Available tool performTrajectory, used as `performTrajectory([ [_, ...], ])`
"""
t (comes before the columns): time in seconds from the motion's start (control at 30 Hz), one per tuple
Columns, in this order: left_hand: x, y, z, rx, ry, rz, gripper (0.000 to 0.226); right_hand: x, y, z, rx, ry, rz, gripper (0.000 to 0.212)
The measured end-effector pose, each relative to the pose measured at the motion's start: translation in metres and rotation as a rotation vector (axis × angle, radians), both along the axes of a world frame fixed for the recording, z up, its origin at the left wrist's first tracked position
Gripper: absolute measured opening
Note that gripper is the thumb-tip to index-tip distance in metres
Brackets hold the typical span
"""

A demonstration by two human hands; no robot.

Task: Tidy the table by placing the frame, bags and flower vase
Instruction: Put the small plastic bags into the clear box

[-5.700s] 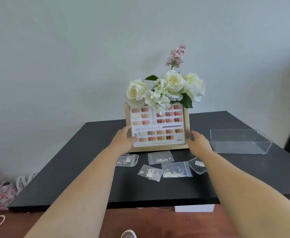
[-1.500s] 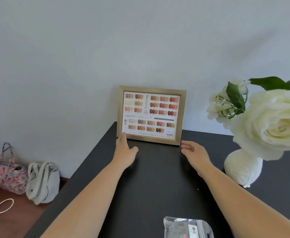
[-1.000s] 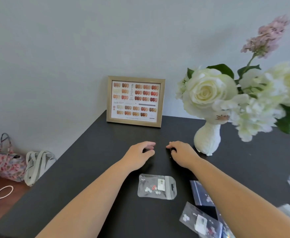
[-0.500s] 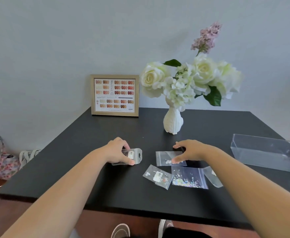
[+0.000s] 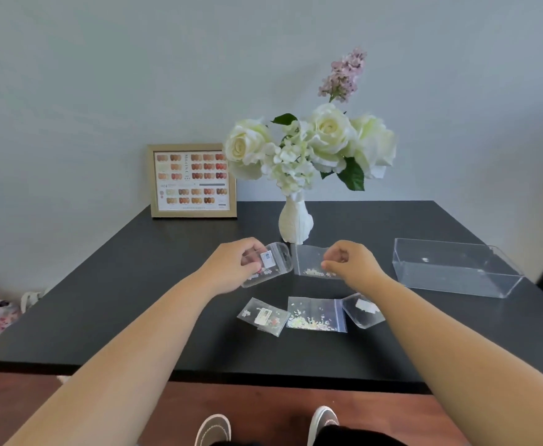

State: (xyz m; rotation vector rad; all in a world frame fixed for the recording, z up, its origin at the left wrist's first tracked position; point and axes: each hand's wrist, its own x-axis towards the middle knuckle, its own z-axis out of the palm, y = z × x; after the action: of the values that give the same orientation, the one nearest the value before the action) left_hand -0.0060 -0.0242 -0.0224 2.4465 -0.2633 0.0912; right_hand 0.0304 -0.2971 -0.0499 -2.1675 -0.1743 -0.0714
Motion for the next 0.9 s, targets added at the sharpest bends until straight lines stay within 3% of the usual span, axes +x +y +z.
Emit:
performTrajectory([
  [0.23, 0.031, -0.114, 0.011, -0.108, -0.078, -0.218, 0.027, -0.021, -0.098, 0.04, 0.065, -0.148, -0.166, 0.024],
  [0.37, 0.042, -0.185, 0.017, -0.078, -0.202, -0.328, 0.019, -0.032, -0.164, 0.05, 0.08, -0.18, -0.315, 0.036],
  [0.57, 0.05, -0.27, 0.017, -0.047, -0.344, -0.428, 0.024, -0.037, -0.226, 0.038, -0.014, -0.12, -0.458, 0.028],
  [0.73, 0.056, -0.305, 0.014, 0.072, -0.346, -0.395, 0.035, -0.022, -0.233, 0.018, -0.147, 0.028, -0.519, 0.017],
  [0.9, 0.064, -0.31, 0.003, 0.198, -0.332, -0.306, 0.036, -0.008, -0.237, 0.002, -0.323, 0.01, -0.561, 0.024],
])
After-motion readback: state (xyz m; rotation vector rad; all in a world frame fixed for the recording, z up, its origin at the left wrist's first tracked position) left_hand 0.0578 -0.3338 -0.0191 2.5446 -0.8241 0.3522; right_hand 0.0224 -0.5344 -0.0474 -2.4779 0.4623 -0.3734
